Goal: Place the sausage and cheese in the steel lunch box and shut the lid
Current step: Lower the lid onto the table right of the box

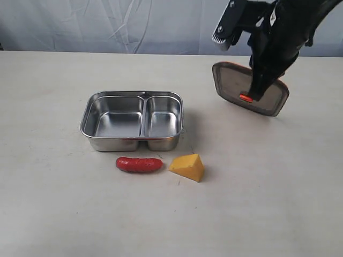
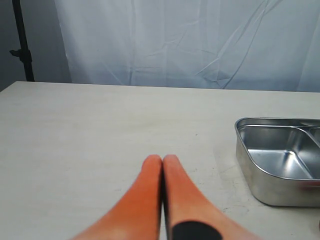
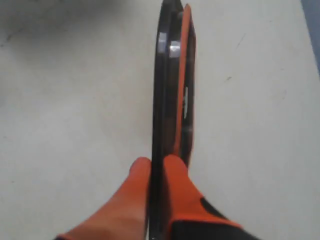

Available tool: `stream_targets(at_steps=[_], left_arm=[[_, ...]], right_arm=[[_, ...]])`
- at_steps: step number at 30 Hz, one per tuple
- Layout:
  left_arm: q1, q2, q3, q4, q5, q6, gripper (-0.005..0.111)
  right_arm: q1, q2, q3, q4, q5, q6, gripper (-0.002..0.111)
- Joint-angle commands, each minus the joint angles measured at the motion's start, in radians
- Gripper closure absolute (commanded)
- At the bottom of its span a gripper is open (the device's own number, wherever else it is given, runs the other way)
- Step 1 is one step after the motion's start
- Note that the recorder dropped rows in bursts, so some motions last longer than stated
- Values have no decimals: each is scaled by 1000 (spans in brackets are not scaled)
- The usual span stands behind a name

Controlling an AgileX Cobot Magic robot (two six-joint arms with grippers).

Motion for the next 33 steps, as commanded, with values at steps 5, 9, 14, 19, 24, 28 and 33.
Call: stream_targets(at_steps=[5,9,14,19,24,28,33], left_arm=[[5,-4,5,1,-10,1,107],[5,-4,5,1,-10,1,107],[5,-4,5,1,-10,1,107],[5,-4,5,1,-10,1,107],[5,-4,5,6,-10,1,107],[5,-4,5,19,-10,1,107],[5,-4,5,28,-10,1,107]], right_arm=[[57,13,178,63,-73,62,109],[82,19,256,96,-142,62,109],[103,60,313,145,-234,62,109],[112,116,315,172,-313,83,109],[112,154,313,213,-343,83,109],[112,169,313,212,-343,83,100],[112,171,313,212,-343,83,74]])
